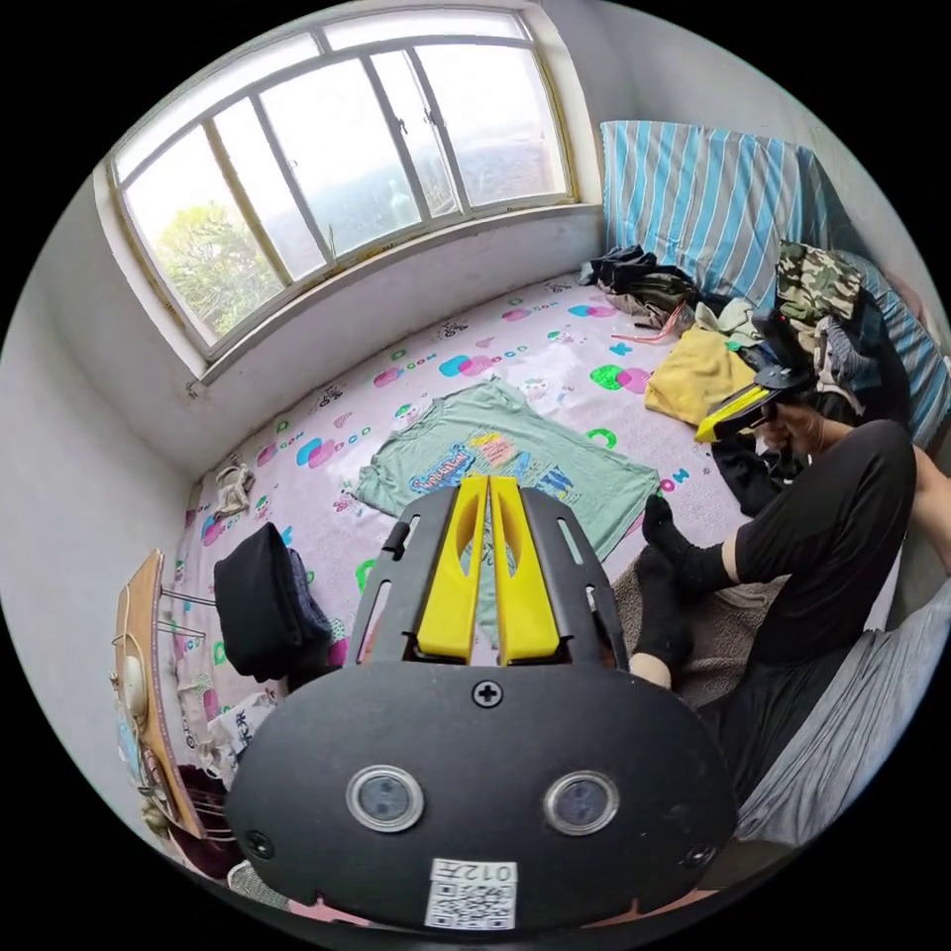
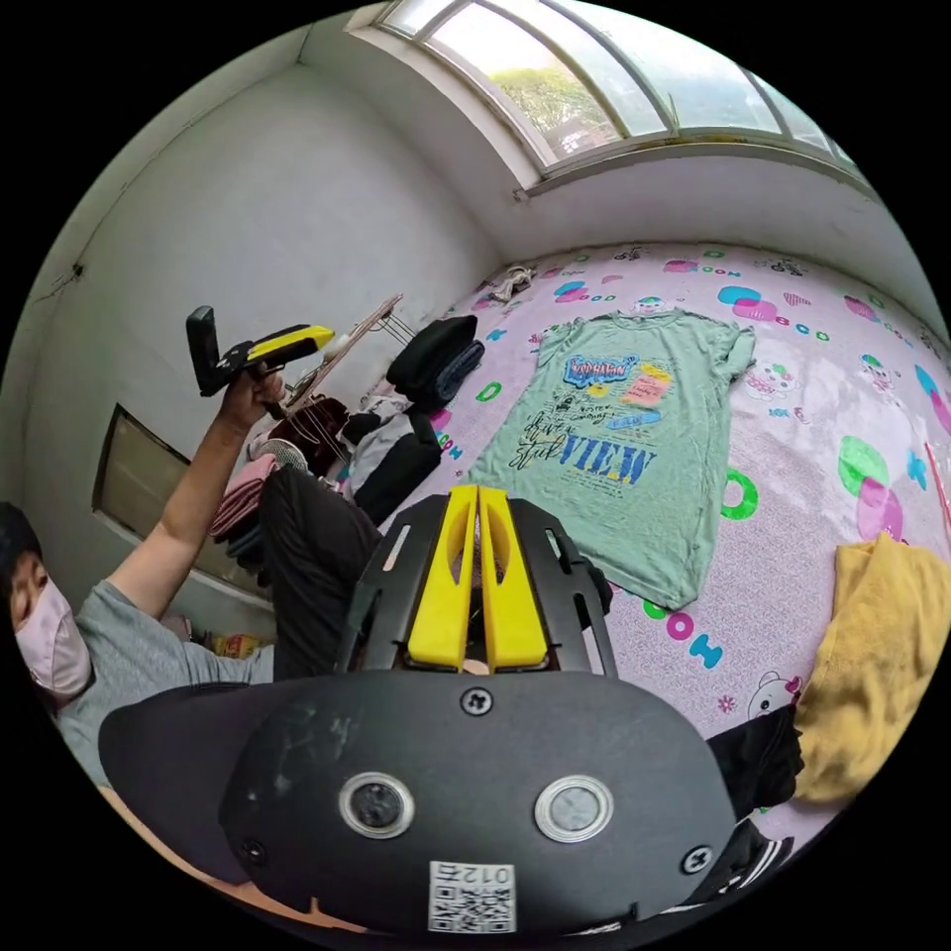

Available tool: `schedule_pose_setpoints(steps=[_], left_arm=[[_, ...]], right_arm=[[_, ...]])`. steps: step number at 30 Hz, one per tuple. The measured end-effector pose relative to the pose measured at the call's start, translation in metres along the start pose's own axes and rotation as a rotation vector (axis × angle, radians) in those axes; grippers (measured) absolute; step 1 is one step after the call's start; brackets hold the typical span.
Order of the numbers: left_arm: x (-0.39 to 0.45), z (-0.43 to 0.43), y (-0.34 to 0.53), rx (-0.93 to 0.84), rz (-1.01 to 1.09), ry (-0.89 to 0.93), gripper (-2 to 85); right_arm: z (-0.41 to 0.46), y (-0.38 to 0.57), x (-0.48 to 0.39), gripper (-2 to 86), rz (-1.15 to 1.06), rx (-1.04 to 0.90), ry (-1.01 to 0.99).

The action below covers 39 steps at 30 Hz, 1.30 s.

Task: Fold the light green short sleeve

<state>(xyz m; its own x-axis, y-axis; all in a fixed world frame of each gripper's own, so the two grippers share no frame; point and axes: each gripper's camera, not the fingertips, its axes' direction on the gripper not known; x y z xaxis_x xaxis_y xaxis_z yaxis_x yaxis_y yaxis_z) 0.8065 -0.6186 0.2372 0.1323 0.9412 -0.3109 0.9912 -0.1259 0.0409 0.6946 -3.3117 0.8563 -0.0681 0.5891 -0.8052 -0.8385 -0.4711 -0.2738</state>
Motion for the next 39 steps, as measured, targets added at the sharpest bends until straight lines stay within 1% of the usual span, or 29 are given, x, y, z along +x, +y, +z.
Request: schedule_pose_setpoints(steps=[2, 4, 6, 8, 9, 10, 11, 13, 15, 17, 18, 20, 21, 22, 23, 24, 26, 29, 32, 35, 37, 39], left_arm=[[0.008, 0.012, 0.006, 0.019, -0.006, 0.053, 0.6], [0.014, 0.032, 0.014, 0.013, 0.009, 0.088, 0.5], [0.013, 0.069, 0.025, -0.033, 0.037, 0.158, 0.5], [0.005, 0.099, 0.032, -0.071, 0.031, 0.223, 0.6], [-0.002, 0.117, 0.037, -0.079, 0.01, 0.265, 0.6], [-0.006, 0.126, 0.04, -0.081, -0.003, 0.285, 0.6], [-0.014, 0.144, 0.044, -0.093, -0.03, 0.316, 0.7], [-0.023, 0.17, 0.05, -0.131, -0.052, 0.337, 0.7], [-0.032, 0.204, 0.059, -0.209, -0.05, 0.331, 0.8], [-0.039, 0.229, 0.066, -0.273, -0.042, 0.331, 0.8], [-0.046, 0.245, 0.071, -0.315, -0.04, 0.34, 0.8], [-0.059, 0.265, 0.079, -0.366, -0.061, 0.362, 0.9], [-0.07, 0.276, 0.085, -0.397, -0.091, 0.382, 1.0], [-0.077, 0.281, 0.088, -0.412, -0.108, 0.391, 1.1], [-0.09, 0.289, 0.093, -0.447, -0.149, 0.401, 1.2], [-0.104, 0.294, 0.099, -0.476, -0.183, 0.403, 1.5], [-0.127, 0.298, 0.107, -0.516, -0.222, 0.405, 2.1], [-0.165, 0.305, 0.119, -0.591, -0.291, 0.443, 4.3], [-0.191, 0.321, 0.121, -0.688, -0.314, 0.521, 6.8], [-0.205, 0.34, 0.118, -0.768, -0.314, 0.603, 8.0], [-0.213, 0.348, 0.114, -0.776, -0.317, 0.619, 8.2], [-0.222, 0.353, 0.106, -0.764, -0.321, 0.634, 7.9]], right_arm=[[0.002, 0.027, -0.002, -0.7, 0.016, 0.045, -0.044], [0.008, 0.042, -0.018, -0.7, -0.025, 0.04, -0.018], [0.017, 0.055, -0.039, -0.8, -0.092, 0.026, 0.057], [0.034, 0.075, -0.06, -0.8, -0.227, 0.063, 0.194], [0.039, 0.079, -0.061, -0.8, -0.254, 0.077, 0.235], [0.048, 0.084, -0.058, -0.8, -0.276, 0.106, 0.321], [0.055, 0.085, -0.048, -0.8, -0.264, 0.134, 0.397], [0.056, 0.082, -0.024, -0.8, -0.175, 0.203, 0.442], [0.059, 0.076, -0.001, -0.8, -0.137, 0.242, 0.422], [0.071, 0.068, 0.043, -0.7, -0.036, 0.279, 0.411], [0.078, 0.065, 0.058, -0.7, 0.0, 0.264, 0.397], [0.12, 0.052, 0.131, -0.6, 0.129, 0.102, 0.317], [0.132, 0.05, 0.151, -0.5, 0.151, 0.049, 0.305], [0.157, 0.051, 0.188, -0.2, 0.166, -0.043, 0.304], [0.179, 0.057, 0.224, 0.1, 0.183, -0.111, 0.355], [0.188, 0.062, 0.243, 0.6, 0.192, -0.144, 0.397], [0.212, 0.081, 0.318, 3.4, 0.27, -0.254, 0.543], [0.212, 0.098, 0.39, 6.0, 0.37, -0.293, 0.499], [0.209, 0.102, 0.434, 7.2, 0.422, -0.322, 0.467], [0.212, 0.094, 0.454, 7.9, 0.425, -0.354, 0.438], [0.216, 0.086, 0.457, 8.5, 0.416, -0.398, 0.432], [0.204, 0.075, 0.449, 8.9, 0.397, -0.385, 0.492]])
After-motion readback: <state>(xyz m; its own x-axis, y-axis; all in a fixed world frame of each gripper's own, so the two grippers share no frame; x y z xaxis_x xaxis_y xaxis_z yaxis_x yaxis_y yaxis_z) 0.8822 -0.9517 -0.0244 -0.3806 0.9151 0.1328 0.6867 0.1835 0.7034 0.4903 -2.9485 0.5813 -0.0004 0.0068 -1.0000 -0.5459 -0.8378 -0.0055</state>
